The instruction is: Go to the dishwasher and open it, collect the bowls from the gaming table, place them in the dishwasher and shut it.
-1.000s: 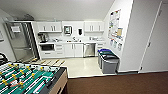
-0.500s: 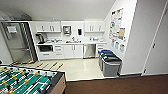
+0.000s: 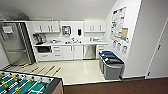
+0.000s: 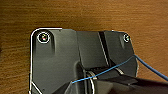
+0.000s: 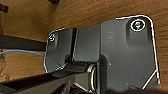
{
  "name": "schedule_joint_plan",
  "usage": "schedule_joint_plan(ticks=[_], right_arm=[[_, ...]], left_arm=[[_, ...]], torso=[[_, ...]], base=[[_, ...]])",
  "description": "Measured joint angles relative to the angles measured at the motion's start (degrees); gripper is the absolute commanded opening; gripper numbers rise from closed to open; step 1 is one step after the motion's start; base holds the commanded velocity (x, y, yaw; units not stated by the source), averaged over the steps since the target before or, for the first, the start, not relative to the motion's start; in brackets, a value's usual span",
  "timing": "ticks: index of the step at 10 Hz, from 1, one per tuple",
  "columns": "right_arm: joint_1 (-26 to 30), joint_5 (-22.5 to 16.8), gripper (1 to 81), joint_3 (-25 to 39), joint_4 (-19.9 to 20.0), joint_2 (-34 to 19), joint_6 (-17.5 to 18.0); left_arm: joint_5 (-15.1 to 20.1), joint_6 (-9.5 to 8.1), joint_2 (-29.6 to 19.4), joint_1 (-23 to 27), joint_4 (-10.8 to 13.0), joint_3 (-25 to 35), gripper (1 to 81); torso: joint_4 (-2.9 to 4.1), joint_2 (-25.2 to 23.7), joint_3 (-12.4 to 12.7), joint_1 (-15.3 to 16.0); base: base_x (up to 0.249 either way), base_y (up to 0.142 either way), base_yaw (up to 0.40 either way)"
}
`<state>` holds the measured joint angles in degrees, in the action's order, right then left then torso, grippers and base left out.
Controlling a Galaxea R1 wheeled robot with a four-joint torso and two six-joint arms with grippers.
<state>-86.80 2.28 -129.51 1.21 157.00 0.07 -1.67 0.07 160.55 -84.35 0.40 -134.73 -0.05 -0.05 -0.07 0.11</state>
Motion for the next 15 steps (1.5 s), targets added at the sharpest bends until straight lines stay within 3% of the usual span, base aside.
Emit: schedule_joint_plan(ticks=[15], right_arm=[[0.15, 0.04, 81.1, 0.00, 0.00, 0.30, 0.00]], left_arm=[[-0.01, 0.00, 0.06, -0.10, 0.44, -0.05, 81.1]], torso=[[0.00, 0.02, 0.00, 0.00]], base=[[0.277, 0.000, 0.000]])
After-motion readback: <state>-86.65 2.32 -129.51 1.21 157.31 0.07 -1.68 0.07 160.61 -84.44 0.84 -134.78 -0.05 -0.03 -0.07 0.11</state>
